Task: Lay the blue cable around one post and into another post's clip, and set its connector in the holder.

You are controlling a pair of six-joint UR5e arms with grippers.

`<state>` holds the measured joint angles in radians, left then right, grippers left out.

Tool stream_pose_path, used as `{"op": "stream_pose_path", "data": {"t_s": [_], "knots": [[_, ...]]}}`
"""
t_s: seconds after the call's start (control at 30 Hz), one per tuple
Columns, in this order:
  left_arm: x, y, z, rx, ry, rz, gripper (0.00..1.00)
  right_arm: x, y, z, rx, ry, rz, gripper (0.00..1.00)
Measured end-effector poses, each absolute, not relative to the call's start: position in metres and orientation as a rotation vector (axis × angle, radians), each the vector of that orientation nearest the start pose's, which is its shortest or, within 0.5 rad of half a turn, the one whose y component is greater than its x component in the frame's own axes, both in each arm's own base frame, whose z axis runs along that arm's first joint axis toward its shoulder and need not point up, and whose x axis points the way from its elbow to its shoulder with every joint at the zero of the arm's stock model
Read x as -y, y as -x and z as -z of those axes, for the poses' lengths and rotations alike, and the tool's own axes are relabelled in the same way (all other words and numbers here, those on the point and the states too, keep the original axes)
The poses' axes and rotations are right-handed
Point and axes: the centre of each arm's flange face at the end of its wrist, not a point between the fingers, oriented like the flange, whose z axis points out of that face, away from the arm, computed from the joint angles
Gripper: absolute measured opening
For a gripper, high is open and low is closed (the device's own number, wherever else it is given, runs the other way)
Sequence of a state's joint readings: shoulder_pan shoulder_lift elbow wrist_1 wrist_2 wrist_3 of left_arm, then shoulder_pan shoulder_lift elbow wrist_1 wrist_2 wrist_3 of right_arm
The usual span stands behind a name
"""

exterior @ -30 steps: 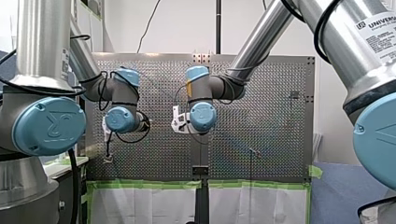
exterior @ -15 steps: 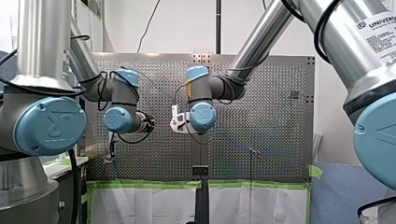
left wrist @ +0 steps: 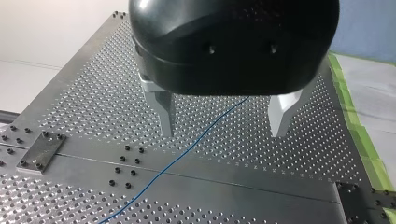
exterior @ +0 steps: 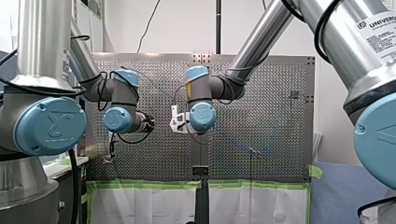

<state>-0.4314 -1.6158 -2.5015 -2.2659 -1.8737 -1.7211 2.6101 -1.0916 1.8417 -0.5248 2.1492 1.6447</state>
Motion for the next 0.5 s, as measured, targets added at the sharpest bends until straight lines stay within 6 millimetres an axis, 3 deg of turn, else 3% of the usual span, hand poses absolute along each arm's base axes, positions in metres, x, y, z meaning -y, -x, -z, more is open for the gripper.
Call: {"op": "stream_pose_path", "data": {"t_s": [0.5], "knots": [[0.2294, -0.2506, -0.1536, -1.67, -0.006, 0.187, 1.0, 0.2067, -0.5072, -0.1564, 1.017, -1.714, -1.374, 0.99]]}}
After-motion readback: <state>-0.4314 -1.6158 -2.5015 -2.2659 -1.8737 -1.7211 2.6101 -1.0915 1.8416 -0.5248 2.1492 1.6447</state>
